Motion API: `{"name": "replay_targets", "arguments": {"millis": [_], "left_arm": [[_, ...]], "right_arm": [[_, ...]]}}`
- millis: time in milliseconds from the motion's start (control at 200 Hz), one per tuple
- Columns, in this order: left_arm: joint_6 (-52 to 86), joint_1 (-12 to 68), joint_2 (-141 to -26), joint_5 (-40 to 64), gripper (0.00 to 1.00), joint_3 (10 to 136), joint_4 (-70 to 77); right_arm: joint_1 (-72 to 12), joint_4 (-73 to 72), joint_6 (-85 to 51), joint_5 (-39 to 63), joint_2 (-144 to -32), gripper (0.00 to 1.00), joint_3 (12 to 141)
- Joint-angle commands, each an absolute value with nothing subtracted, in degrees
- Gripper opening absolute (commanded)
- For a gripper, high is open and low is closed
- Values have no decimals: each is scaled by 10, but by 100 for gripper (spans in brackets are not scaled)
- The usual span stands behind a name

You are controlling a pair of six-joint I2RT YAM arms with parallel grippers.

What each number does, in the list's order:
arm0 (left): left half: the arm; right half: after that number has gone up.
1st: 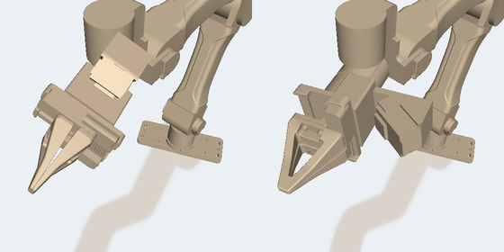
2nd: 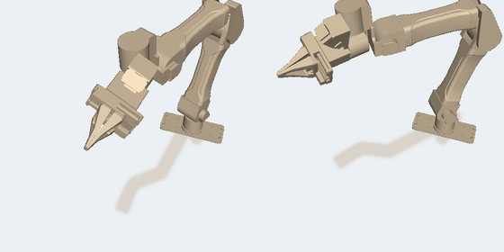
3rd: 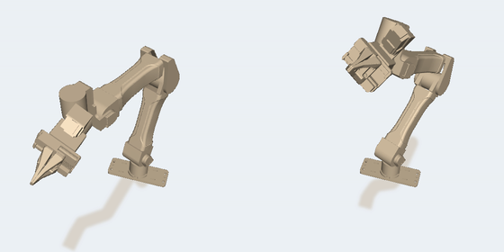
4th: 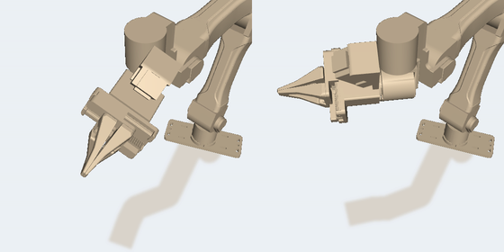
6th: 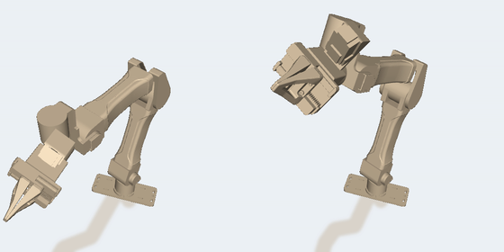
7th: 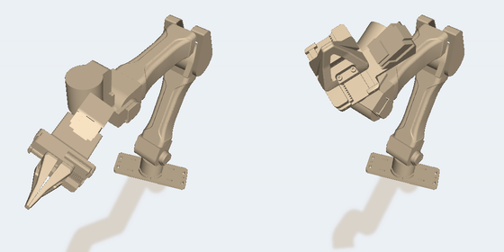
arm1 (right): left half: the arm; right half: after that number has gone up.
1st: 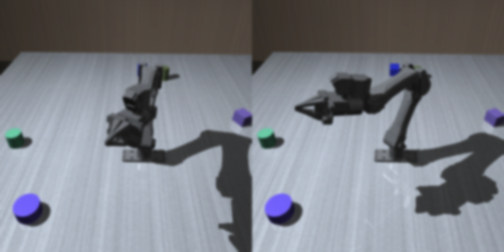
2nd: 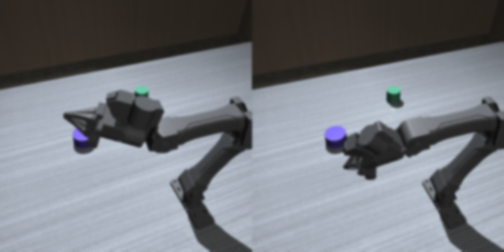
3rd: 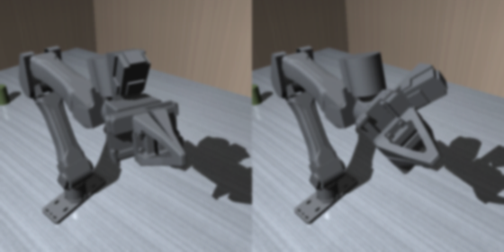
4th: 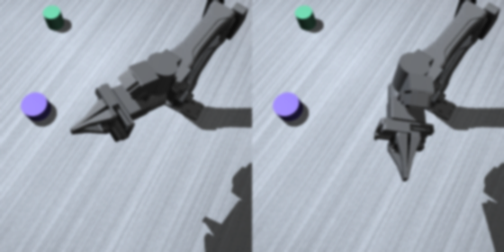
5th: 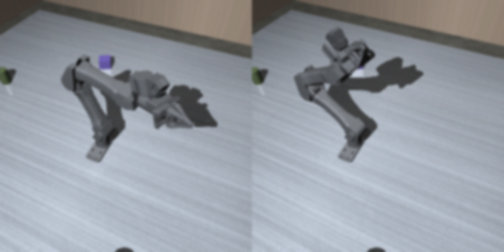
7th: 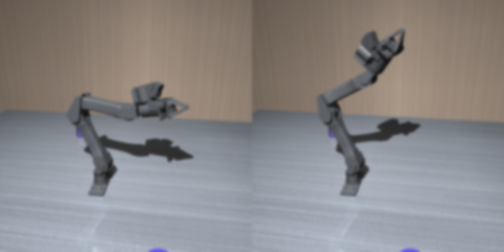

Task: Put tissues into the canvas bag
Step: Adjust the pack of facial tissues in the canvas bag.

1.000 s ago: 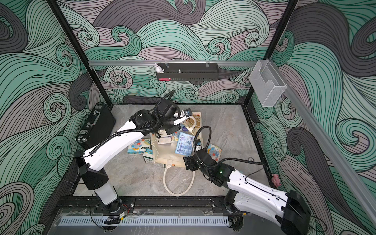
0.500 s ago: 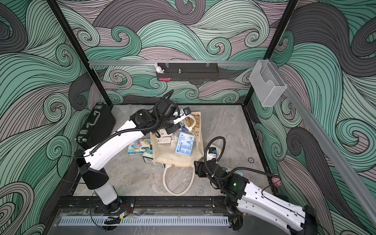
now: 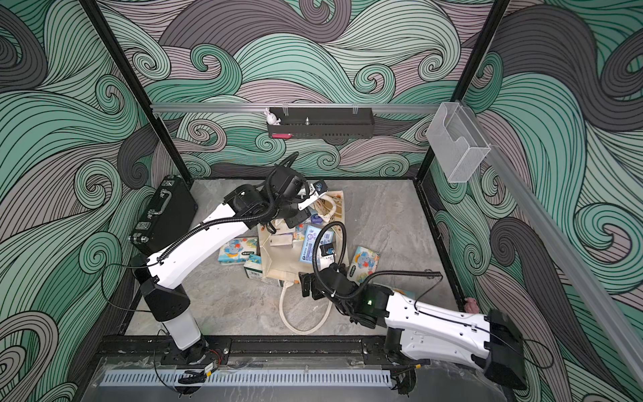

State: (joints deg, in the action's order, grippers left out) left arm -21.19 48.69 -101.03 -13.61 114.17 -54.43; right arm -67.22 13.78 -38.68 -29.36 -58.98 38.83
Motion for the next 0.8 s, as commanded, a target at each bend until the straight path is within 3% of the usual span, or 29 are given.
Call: {"name": "replay_targets", "arguments": {"millis": [0, 90, 205, 570, 671, 796], "left_arm": [[-195, 484, -998, -129, 0, 1149, -543], [-196, 485, -994, -128, 0, 1146, -543], [-199, 485, -989, -128, 0, 1142, -542], [-202, 483, -980, -126, 0, 1130, -544], [-199, 484, -975, -115, 0, 1128, -544], [-191, 484, -968, -90, 0, 1119, -543]], "right_arm": [[-662, 142, -419, -412, -644, 100, 419], [-618, 158, -450, -374, -697, 100, 463], [-558, 67, -470, -275, -735, 99, 454], [-469, 68, -554, -234, -836, 99, 453], [-454, -56, -486, -213, -871, 99, 419], [-422, -288, -399, -109, -922, 99, 363]]}}
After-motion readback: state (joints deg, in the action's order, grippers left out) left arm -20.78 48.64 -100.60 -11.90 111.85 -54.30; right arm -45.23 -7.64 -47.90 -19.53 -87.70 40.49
